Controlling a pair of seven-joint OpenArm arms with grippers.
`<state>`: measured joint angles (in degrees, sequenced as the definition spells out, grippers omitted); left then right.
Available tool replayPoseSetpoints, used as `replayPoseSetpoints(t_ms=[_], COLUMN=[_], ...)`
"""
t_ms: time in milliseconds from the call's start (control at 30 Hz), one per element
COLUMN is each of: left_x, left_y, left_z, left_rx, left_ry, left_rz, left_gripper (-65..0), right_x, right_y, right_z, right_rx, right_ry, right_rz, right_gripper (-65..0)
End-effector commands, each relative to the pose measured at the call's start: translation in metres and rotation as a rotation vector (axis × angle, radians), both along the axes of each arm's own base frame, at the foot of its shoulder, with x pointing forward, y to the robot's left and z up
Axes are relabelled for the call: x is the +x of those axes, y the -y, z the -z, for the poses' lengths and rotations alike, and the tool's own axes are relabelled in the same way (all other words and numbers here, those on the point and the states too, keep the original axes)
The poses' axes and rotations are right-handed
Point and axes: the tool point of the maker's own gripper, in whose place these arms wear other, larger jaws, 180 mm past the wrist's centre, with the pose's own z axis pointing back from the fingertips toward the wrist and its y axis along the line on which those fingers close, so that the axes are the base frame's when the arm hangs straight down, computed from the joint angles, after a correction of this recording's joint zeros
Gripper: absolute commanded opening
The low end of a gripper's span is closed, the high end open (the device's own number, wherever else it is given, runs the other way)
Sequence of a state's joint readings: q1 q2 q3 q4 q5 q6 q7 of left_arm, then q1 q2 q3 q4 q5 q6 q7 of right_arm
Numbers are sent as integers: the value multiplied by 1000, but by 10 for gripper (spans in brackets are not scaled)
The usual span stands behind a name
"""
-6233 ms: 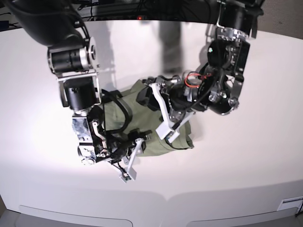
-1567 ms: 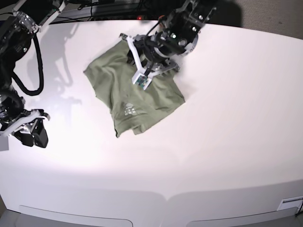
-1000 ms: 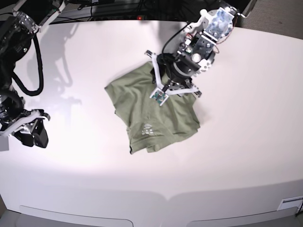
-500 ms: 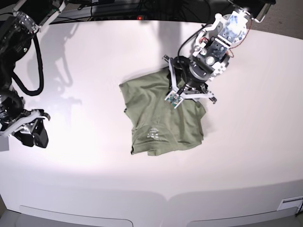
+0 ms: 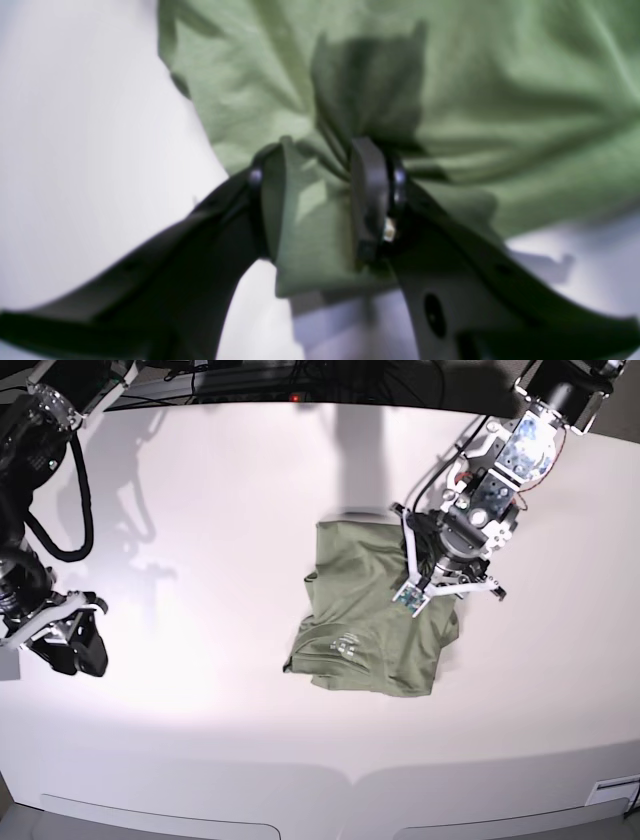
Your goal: Fold the T-shirt properly
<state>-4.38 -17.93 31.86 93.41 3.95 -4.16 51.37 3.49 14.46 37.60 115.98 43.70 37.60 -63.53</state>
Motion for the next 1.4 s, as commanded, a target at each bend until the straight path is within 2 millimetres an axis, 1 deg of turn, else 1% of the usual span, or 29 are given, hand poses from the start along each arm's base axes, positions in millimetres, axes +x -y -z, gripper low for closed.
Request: replayPoseSetpoints(t_ms=[0,67,100,167,233,300,333,367,400,467,600,700,767,867,967,1067,1133,1200,1233,1267,1300,1367], left_x=[16,20,22,25,27,28,26,21,15,-1,-37,-65,-88,-126,-164,-203,-221,-227,-236,-249,-265,-302], left_y=[7,12,11,-2,-16,-27,-36,-45,-53,-69,-97,-125,-141,-157,-164,-161,-158,-151,-150,-150,-153,-166], left_z=[-27,-50,-62,-88,-119,-149,-161,-167,-170,-171,-165,-144,-130,-110,-94,-80,-78,-81,-69,-52,-31,15], left_rx=[-36,-60,-68,-87,-112,-128,-127,-132,-134,-120,-60,25,68,119,158,173,182,171,171,172,168,161], left_ry=[89,143,164,209,270,349,391,408,412,403,357,274,203,96,-7,-110,-120,-81,-111,-164,-228,-380], left_rz=[3,-8,-28,-120,-184,-205,-220,-237,-256,-295,-337,-377,-415,-446,-451,-431,-400,-359,-329,-301,-290,-317], left_gripper=[-435,-435,-435,-435,-435,-435,-435,-435,-435,-435,-435,-435,-435,-435,-435,-435,-435,-435,-435,-435,-435,-435], right_x=[2,2,1,-3,-10,-21,-28,-36,-42,-55,-93,-128,-155,-196,-236,-276,-300,-322,-335,-349,-362,-385], right_y=[-4,-4,-4,-8,-17,-22,-22,-21,-20,-15,0,19,31,37,34,20,6,-9,-15,-19,-23,-23], right_z=[-17,-15,-13,-9,-7,-2,3,9,10,18,37,50,58,68,82,98,108,123,132,142,154,184], right_rx=[-10,-17,-22,-26,-2,-3,-20,-42,-56,-98,-152,-172,-170,-112,-51,33,110,198,245,290,338,393], right_ry=[62,53,40,16,-16,-73,-114,-158,-171,-219,-331,-425,-496,-594,-702,-810,-875,-951,-1000,-1057,-1109,-1201], right_rz=[-28,-36,-38,-68,-133,-201,-224,-244,-256,-263,-230,-166,-123,-88,-50,-18,2,1,-4,-4,0,34], right_gripper=[-385,-385,-385,-385,-385,-385,-385,-385,-385,-385,-385,-385,-385,-385,-385,-385,-385,-385,-385,-385,-385,-385])
